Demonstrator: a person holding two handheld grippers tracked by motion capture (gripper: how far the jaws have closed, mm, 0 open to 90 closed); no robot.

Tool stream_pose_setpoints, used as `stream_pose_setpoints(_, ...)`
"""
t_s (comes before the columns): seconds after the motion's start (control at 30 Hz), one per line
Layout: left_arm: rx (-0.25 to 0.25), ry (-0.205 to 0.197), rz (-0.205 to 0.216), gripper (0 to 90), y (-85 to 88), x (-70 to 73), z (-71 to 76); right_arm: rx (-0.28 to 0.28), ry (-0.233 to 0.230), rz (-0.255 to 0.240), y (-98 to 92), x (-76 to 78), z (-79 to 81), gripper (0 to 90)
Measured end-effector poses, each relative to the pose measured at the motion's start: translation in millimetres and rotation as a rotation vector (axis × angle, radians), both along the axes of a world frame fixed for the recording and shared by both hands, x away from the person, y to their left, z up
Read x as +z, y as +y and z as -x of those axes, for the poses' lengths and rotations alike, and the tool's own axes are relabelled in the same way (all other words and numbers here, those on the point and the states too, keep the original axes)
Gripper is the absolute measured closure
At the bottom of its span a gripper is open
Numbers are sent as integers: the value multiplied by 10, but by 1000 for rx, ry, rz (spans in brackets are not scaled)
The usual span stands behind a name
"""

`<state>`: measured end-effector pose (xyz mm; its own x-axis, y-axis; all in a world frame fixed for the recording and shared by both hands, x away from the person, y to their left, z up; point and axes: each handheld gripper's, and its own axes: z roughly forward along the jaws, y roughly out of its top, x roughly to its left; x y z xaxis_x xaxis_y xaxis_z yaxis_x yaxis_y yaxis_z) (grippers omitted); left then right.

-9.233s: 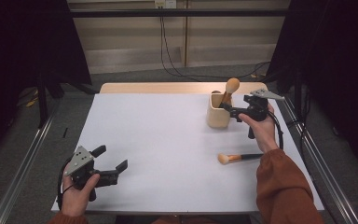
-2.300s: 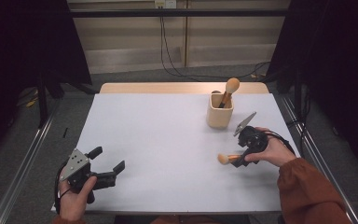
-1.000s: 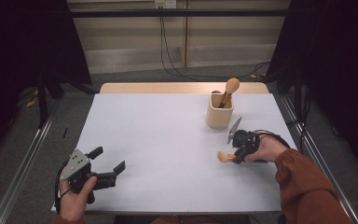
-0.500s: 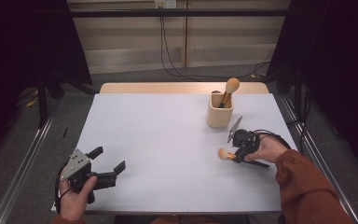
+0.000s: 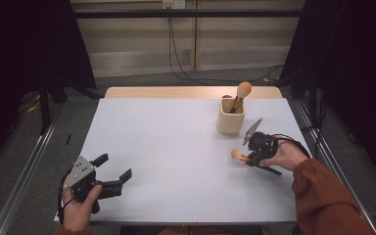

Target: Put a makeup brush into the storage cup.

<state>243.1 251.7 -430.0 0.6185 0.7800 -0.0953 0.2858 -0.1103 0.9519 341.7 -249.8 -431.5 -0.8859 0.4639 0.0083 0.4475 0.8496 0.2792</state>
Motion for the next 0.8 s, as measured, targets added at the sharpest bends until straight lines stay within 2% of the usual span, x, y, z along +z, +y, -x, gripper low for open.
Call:
stream_pose_setpoints(0.43,-1,-1,-5,20,0,1,-2,-83,-67,-107,-158,159,54,724)
stream_pose_setpoints(0.5,-1,0,-5,20,0,1,-3,-97,-88,-112,-168,178,55,724)
stream_pose_setpoints(0.8,-1,-2,-3,20,0,1,-2,-156,-158,-194,-268,282,84,725)
